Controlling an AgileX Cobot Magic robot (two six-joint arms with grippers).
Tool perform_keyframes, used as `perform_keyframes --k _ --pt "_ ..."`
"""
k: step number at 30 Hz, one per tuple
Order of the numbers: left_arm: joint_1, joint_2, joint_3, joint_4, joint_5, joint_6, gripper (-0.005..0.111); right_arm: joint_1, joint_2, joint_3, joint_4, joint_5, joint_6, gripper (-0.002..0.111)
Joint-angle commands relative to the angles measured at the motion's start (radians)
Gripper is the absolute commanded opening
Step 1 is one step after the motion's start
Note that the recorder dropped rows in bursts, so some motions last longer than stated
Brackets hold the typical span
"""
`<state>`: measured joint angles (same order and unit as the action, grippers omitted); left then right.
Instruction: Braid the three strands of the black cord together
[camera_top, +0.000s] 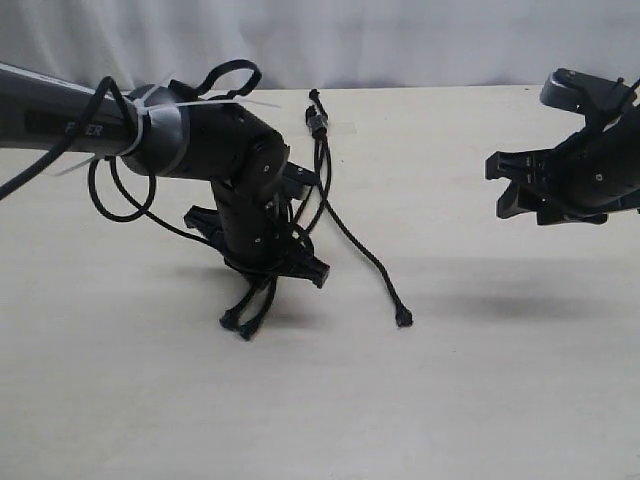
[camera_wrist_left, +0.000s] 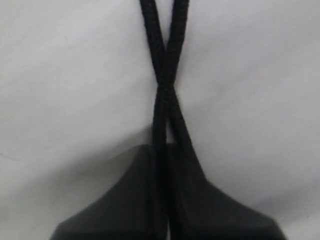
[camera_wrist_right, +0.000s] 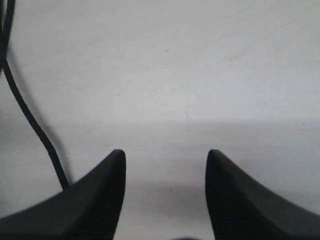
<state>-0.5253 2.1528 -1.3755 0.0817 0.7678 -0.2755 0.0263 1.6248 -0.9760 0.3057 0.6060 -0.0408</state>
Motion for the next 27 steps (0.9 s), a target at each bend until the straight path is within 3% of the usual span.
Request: perform_keyframes --k 1,5,10,20,27 --pt "-0.016 0.01 0.026 -0.094 -0.099 -0.01 0.0 0.0 -0.01 0.004 0.027 -0.018 -0.008 0.048" --pt "-0.052 0.023 0.026 -0.213 -0.147 -0.01 0.0 0.0 -0.01 0.004 0.042 -0.024 -0.008 0.048" --pt "-0.098 0.025 0.026 -0.231 -0.192 -0.01 0.0 0.0 -0.01 0.004 0.042 -0.029 -0.008 0.048" --pt "-0.054 -0.093 0.026 -0.146 -0.034 -0.01 0.0 0.0 -0.01 0.004 0.033 -0.013 -0.036 0.048" --pt "-0.04 -0.126 0.026 -0.066 -0.011 -0.012 0.0 0.0 -0.01 0.004 0.033 -0.016 -0.061 0.048"
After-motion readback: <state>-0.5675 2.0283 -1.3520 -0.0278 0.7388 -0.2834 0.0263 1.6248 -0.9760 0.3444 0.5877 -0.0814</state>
